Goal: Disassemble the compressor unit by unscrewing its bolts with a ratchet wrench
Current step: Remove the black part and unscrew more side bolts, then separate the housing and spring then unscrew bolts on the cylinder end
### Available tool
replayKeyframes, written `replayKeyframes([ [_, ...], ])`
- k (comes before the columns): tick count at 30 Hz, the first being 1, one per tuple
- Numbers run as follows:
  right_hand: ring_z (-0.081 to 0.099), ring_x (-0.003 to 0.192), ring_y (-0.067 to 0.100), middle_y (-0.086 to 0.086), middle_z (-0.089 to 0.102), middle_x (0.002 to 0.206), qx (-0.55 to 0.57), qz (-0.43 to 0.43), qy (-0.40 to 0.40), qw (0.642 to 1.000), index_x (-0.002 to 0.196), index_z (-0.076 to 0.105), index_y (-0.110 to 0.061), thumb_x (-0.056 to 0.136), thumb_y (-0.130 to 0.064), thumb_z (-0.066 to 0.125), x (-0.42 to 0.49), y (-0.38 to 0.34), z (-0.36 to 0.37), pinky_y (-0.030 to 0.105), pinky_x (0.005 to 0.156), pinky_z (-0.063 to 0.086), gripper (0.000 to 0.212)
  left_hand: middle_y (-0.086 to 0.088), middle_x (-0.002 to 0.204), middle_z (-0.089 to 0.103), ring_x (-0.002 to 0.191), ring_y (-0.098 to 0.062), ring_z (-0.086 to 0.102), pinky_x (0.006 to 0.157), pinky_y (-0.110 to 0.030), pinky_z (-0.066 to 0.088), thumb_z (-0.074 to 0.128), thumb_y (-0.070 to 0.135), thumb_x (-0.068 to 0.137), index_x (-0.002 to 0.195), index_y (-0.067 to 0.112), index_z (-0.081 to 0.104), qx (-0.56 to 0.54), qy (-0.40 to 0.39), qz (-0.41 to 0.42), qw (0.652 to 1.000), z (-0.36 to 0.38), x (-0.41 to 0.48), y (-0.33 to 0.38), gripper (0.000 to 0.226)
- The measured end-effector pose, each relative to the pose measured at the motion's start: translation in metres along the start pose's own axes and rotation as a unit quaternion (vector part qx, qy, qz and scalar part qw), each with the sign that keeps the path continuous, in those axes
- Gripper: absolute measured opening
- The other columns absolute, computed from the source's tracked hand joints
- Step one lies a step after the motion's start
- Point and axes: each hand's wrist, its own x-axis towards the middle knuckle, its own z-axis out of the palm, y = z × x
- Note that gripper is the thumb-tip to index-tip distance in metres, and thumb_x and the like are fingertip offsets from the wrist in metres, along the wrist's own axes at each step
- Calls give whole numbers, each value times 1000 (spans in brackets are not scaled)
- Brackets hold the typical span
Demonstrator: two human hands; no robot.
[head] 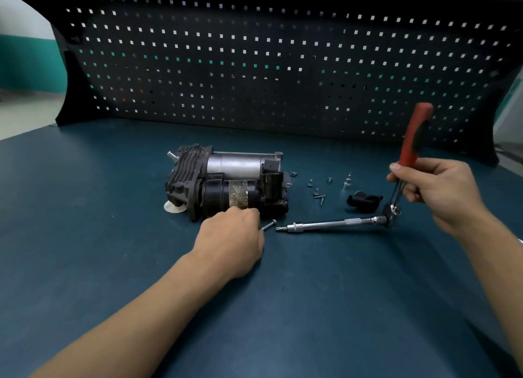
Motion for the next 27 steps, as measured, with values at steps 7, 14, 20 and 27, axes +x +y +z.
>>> replayKeyframes([
  [7,33,38,3,-1,63,61,49,-4,-36,998,80,71,-8,74,-22,74,5,-5,-47,12,43,29,15,-7,105,62,97,-32,59,76,-39,47,47,41,99,100,20,56,4,-45,66,997,-23,6,16,22],
  [14,31,37,3,0,62,60,71,36,-4,997,76,71,-9,70,-22,76,5,16,-56,13,40,29,15,-7,91,50,80,-33,51,69,-37,37,53,24,96,80,16,46,47,33,107,993,-51,100,78,19],
  [20,33,37,5,1,65,59,57,27,4,998,76,73,-11,84,-5,74,6,23,-47,17,42,24,9,-3,73,45,60,-22,48,60,-33,40,56,5,84,73,12,42,93,-56,101,989,-19,152,115,20],
  [27,31,40,7,2,65,60,72,26,3,997,76,74,-11,85,-4,74,5,23,-44,21,45,22,11,-8,91,54,81,-30,54,71,-36,43,63,23,90,87,12,47,48,-72,68,994,2,170,108,20],
])
